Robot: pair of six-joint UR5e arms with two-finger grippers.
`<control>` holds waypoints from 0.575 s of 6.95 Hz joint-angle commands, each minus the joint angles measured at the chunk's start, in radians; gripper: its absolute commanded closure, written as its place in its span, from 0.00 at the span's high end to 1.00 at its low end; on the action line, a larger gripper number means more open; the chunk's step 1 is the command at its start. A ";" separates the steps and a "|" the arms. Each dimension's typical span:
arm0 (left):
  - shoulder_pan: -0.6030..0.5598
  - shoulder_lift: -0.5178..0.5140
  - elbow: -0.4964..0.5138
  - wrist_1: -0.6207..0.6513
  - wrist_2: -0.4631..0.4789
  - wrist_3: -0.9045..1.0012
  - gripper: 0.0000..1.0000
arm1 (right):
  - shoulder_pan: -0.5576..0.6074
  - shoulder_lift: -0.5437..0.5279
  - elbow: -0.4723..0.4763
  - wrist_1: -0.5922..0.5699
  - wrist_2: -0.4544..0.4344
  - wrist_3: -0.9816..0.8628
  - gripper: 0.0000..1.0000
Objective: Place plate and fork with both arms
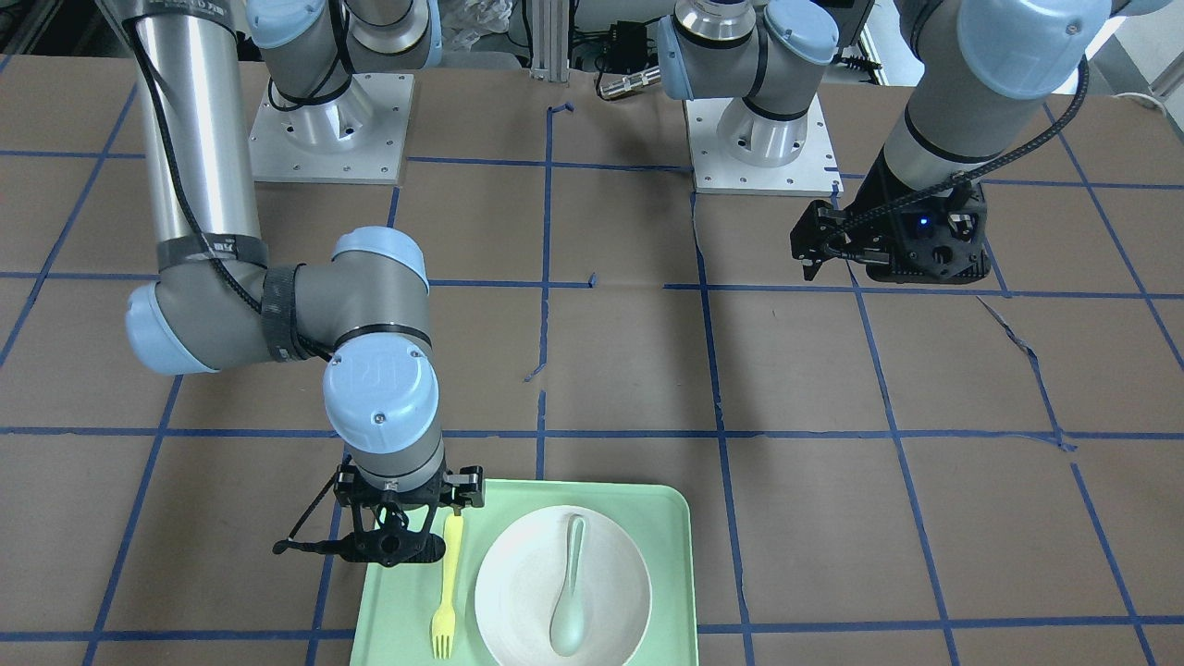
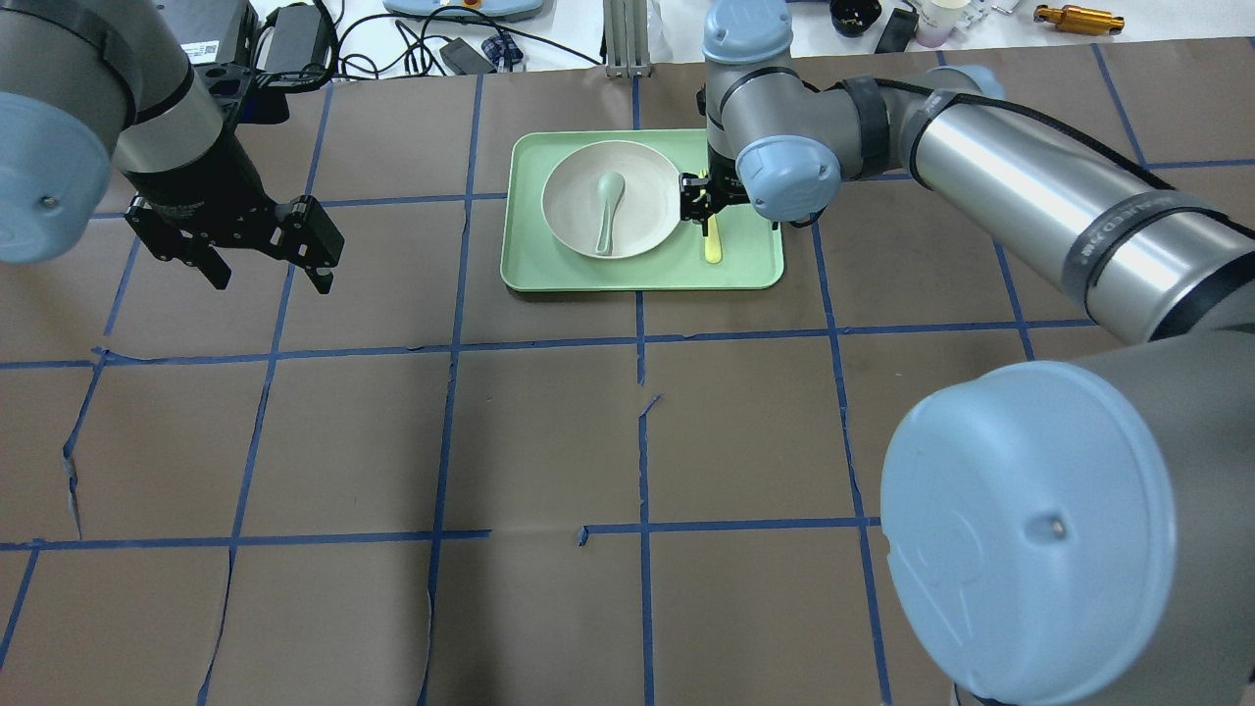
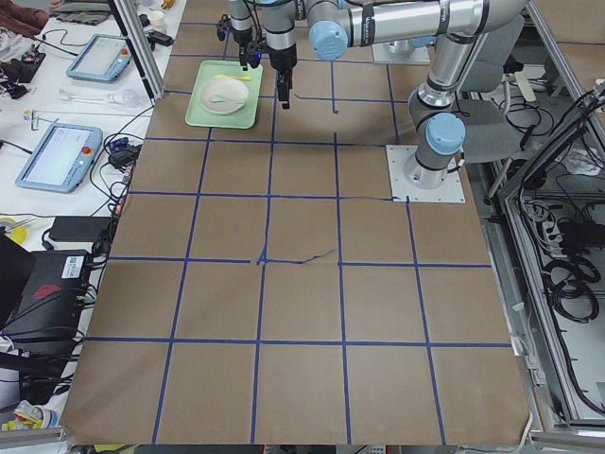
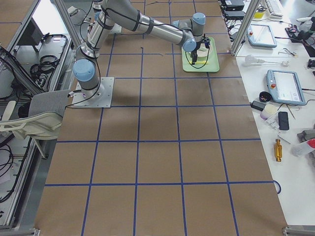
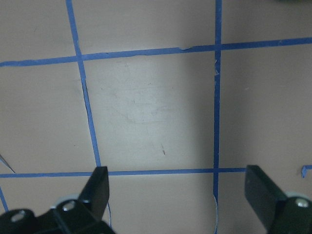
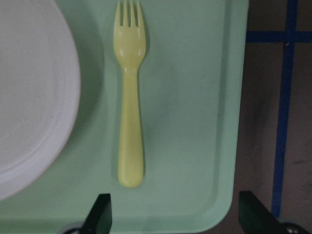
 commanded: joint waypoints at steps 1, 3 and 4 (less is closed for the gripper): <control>-0.002 0.011 0.008 0.000 -0.004 -0.006 1.00 | -0.013 -0.137 0.009 0.115 -0.004 -0.058 0.92; -0.004 0.060 0.015 -0.036 -0.043 -0.013 1.00 | -0.042 -0.312 0.011 0.232 -0.004 -0.097 1.00; -0.005 0.062 0.035 -0.061 -0.043 -0.013 1.00 | -0.056 -0.369 0.012 0.288 0.008 -0.162 1.00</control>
